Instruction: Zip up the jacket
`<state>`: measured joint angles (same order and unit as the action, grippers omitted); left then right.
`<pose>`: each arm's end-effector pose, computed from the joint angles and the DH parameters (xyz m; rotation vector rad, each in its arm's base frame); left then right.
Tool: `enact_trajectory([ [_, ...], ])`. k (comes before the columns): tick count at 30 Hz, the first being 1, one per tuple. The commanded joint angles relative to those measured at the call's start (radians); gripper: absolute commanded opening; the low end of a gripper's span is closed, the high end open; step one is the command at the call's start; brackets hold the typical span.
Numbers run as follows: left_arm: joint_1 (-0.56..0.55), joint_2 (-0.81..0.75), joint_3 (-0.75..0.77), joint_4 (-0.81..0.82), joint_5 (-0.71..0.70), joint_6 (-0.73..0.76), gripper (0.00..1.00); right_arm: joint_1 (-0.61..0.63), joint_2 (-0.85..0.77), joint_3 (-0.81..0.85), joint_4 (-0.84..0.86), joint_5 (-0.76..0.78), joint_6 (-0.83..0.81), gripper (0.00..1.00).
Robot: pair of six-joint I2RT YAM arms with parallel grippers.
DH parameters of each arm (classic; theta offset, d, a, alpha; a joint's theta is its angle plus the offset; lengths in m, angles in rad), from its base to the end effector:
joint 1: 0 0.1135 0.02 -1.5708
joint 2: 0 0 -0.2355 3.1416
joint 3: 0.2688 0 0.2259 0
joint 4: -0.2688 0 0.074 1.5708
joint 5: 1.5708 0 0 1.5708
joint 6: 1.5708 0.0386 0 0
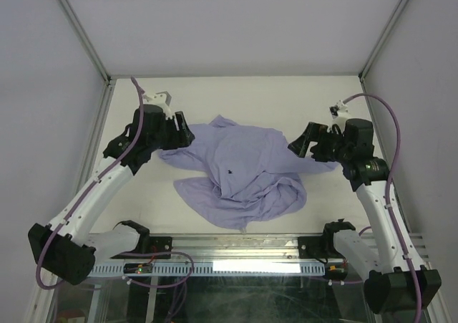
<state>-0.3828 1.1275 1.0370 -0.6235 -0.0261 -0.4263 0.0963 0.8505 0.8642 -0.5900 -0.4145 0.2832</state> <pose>0.2104 -0.0836 0.2926 -0.0641 2.3146 -0.3884 0.1710 0.0321 0.2939 -0.0437 2.1651 0.6645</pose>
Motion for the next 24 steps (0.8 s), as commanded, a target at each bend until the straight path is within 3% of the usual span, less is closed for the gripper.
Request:
enact_trajectory([
  [1,-0.185,-0.063,0.043,0.022,-0.008,-0.049,0.65,0.006,0.033,-0.015,0.004,-0.030,0.016,0.98],
  [4,-0.383,-0.001,0.044,0.035,-0.090,-0.095,0.71,0.008,0.074,-0.034,0.018,-0.040,0.031,0.97],
  [8,-0.542,0.149,0.064,0.084,-0.183,-0.132,0.80,0.019,0.116,-0.048,0.030,-0.049,0.044,0.95],
  [12,-0.570,0.237,0.028,0.096,-0.221,-0.241,0.87,0.041,0.127,-0.053,0.035,-0.038,0.047,0.95],
  [18,-0.568,0.268,-0.105,0.183,-0.225,-0.305,0.86,0.108,0.130,-0.068,0.049,-0.020,0.061,0.95],
  [20,-0.568,0.288,-0.122,0.244,-0.199,-0.303,0.78,0.133,0.134,-0.070,0.058,-0.010,0.068,0.94],
  [22,-0.561,0.309,-0.128,0.306,-0.163,-0.291,0.62,0.156,0.134,-0.070,0.065,-0.001,0.074,0.93],
  [23,-0.554,0.328,-0.119,0.319,-0.151,-0.280,0.47,0.165,0.134,-0.068,0.065,0.002,0.074,0.93],
  [24,-0.544,0.330,-0.103,0.319,-0.153,-0.258,0.26,0.174,0.134,-0.062,0.065,0.006,0.071,0.92],
])
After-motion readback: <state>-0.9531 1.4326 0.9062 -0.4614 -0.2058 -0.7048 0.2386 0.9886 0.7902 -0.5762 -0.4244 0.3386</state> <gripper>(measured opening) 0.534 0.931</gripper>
